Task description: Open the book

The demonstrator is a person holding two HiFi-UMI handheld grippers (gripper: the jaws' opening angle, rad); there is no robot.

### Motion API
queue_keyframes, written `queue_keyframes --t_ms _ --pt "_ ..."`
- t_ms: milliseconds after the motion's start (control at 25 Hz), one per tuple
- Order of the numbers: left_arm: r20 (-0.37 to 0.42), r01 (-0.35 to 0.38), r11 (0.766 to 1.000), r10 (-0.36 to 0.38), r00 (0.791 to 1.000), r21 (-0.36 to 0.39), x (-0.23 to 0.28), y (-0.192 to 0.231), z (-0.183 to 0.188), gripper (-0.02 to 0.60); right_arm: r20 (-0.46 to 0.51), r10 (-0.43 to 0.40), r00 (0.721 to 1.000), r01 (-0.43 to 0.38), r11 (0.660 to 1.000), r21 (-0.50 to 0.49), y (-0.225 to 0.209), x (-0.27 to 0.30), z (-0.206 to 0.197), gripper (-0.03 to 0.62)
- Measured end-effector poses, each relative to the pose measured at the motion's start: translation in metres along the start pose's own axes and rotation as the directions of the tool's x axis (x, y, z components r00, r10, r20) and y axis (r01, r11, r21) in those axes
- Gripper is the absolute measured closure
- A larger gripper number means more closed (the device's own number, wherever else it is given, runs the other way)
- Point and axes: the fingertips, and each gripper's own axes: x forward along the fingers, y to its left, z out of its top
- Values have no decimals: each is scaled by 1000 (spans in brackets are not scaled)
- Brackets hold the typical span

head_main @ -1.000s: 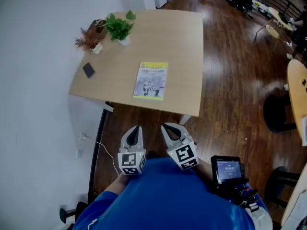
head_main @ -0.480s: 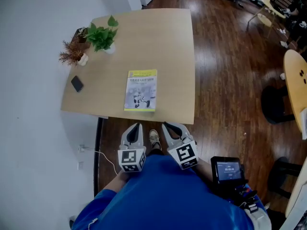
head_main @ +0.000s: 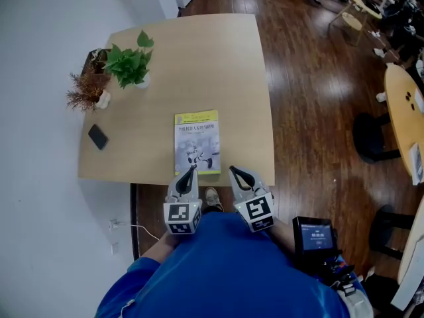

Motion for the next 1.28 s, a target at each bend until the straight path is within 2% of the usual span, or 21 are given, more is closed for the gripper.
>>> queue_keyframes --t_ms 320,600,960,1200,1280 --pt "-16 98 995 -98 995 24 34 45 3 575 -32 -120 992 120 992 22 -10 48 13 591" --pt "-33 117 993 -116 993 23 50 54 5 575 -62 -140 988 143 989 47 -28 64 15 591" --pt "-68 57 997 -53 996 50 75 67 20 575 -145 -77 987 91 991 97 -62 110 -4 591" --pt "-95 25 999 -22 995 34 86 73 18 575 -204 -26 979 52 991 124 -78 145 -22 585" --pt "-100 18 999 -14 995 37 89 74 21 575 -225 -4 974 35 990 134 -82 155 -27 551"
